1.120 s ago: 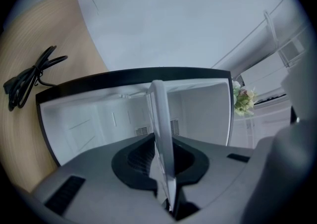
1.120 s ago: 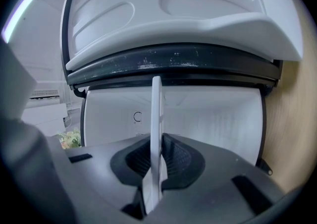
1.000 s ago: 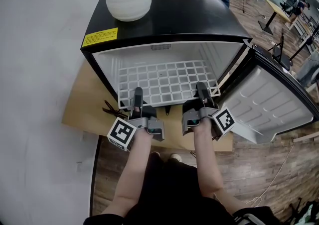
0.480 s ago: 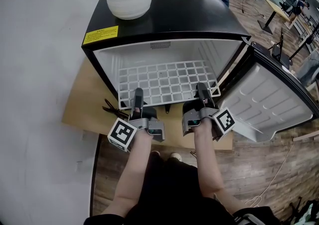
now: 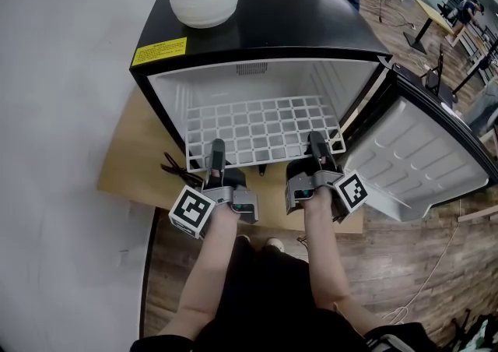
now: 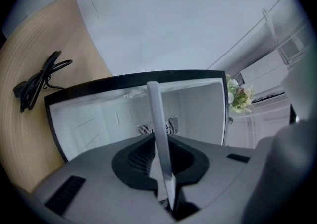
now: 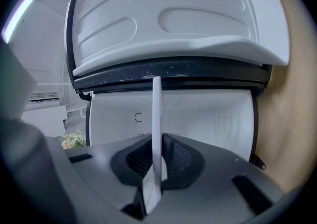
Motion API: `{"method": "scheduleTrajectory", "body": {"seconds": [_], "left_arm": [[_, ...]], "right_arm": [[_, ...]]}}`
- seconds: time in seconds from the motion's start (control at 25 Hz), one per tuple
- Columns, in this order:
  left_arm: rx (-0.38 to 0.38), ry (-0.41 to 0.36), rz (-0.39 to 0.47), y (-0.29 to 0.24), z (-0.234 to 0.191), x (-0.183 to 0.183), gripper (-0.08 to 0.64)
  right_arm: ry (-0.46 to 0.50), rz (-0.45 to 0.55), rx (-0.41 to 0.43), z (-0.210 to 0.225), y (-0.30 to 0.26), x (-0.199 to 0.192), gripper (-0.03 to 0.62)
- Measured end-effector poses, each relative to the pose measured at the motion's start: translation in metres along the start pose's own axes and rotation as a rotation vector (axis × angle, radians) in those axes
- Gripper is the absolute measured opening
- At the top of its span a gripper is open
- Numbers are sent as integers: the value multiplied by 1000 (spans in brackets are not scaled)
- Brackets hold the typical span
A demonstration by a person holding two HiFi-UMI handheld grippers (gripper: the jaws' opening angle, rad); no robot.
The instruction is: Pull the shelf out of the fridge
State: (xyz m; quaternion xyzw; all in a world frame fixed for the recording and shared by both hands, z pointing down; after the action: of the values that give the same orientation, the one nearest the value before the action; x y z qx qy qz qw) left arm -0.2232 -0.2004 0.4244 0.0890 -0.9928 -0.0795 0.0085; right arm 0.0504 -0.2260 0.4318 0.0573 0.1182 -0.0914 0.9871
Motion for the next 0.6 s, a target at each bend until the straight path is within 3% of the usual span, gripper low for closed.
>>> {"method": "scheduleTrajectory", "body": {"seconds": [0.6], "left_arm": [[35,-10,-8,0,-5,3,38]], "right_arm": [[-2,-8,-12,4,-1,-2,11]]}}
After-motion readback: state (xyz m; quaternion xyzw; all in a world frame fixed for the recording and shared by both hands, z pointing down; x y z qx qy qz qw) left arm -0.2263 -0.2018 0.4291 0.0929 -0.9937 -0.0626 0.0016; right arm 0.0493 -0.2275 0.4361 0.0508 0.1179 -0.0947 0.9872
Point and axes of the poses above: the fingertips, and each gripper's own axes: y backward along the fingers, z to its right, x out of its top, the point moved 10 cm from there along y, backward along the fingers, and after that the axes turned 13 degrees about y, right-handed, at the moved point
